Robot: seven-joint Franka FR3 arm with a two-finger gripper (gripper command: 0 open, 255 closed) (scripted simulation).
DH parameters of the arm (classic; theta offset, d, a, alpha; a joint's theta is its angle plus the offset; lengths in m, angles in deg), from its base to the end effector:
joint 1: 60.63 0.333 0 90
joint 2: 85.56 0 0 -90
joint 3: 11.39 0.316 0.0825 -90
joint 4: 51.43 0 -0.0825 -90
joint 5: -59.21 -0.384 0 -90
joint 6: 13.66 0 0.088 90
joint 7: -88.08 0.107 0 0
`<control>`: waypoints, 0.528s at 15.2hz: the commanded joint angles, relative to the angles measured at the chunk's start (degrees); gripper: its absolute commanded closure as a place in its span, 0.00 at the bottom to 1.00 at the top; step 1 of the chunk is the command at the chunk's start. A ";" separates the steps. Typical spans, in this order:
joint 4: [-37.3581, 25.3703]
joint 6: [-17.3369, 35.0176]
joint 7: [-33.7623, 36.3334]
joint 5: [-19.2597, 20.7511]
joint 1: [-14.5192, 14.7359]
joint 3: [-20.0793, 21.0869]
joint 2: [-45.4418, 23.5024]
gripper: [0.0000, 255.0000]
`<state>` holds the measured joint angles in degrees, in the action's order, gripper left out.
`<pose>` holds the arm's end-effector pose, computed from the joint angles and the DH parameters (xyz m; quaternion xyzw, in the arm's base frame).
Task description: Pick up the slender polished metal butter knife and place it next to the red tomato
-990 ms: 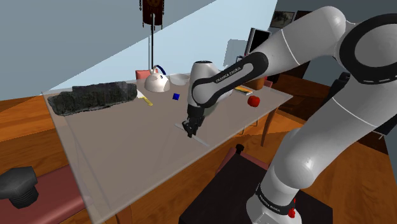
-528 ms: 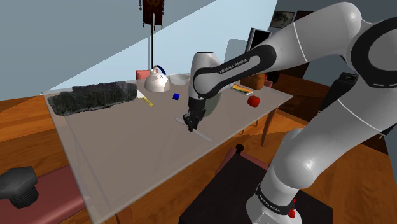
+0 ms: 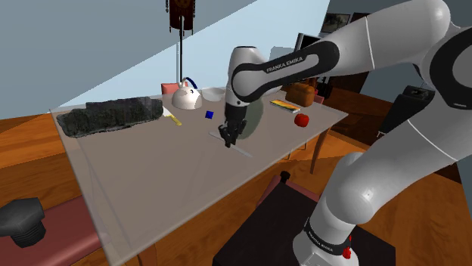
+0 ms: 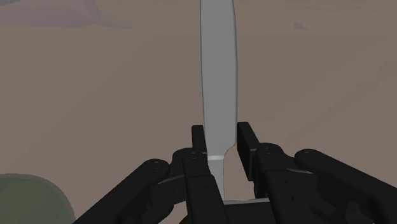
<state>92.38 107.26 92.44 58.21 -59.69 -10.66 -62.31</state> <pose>0.4121 0.0129 0.4252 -0.9996 0.0284 -0.0029 0.0051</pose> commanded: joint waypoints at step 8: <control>-5.06 -7.47 0.13 0.03 0.01 0.00 2.37 1.00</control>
<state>87.97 100.66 92.50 58.26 -59.71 -10.70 -60.15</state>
